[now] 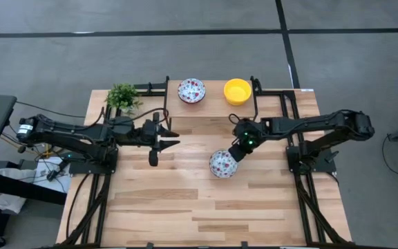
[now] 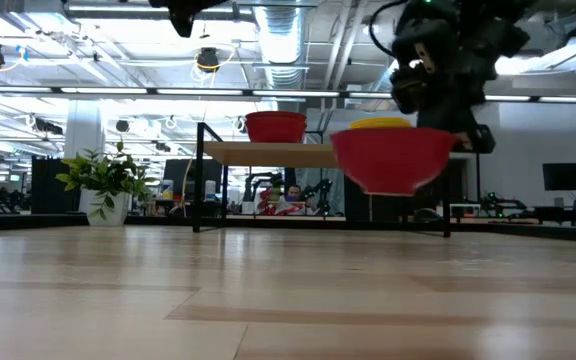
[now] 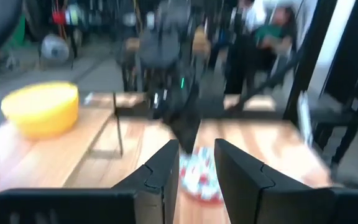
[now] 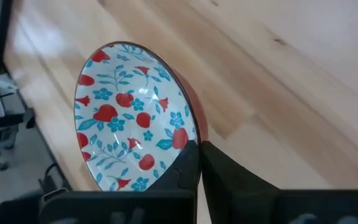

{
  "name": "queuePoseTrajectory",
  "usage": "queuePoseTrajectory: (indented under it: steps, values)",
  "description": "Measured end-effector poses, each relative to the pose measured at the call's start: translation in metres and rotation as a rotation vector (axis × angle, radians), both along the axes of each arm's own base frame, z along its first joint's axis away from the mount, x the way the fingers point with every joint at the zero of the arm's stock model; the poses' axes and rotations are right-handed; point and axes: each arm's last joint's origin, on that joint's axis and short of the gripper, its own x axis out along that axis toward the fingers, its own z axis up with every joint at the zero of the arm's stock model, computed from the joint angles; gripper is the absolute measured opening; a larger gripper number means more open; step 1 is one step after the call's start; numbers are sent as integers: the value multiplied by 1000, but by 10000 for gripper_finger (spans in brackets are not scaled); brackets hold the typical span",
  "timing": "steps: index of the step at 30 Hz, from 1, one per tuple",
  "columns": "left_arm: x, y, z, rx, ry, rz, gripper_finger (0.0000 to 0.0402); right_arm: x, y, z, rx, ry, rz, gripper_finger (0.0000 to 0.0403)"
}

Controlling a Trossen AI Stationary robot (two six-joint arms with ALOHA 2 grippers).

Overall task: Pick & Place Mini bowls
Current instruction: Stack the patterned bowl on top of the patterned bowl on the shelf

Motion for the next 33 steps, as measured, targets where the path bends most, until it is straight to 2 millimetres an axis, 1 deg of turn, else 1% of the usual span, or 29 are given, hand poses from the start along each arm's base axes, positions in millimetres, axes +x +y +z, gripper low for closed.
queuePoseTrajectory:
  steps: [4, 8, 13, 16, 19, 23, 29, 33]
  values:
    - [0, 0, 7, 78, 131, 0, 102, 17, -1, 6, 11, -16, 47, 0]
    - [-3, 0, 26, 180, 191, -24, 102, 38, -4, 11, 29, -40, 110, 0]
    - [-7, 0, 44, 301, 347, -49, 102, 63, -14, 18, 51, -84, 162, 0]
    - [-2, 0, 48, 366, 417, -80, 102, 74, -20, 22, 48, -92, 168, 0]
    - [6, -3, 42, 476, 484, -130, 102, 86, -26, 27, 41, -118, 170, 0]
    - [19, -11, 28, 664, 548, -205, 102, 98, -30, 33, 43, -136, 177, 0]
    - [34, -27, 10, 894, 621, -264, 102, 103, -30, 35, 42, -135, 186, 0]
    - [40, -40, 0, 1048, 632, -378, 102, 103, -30, 35, 44, -134, 185, 0]
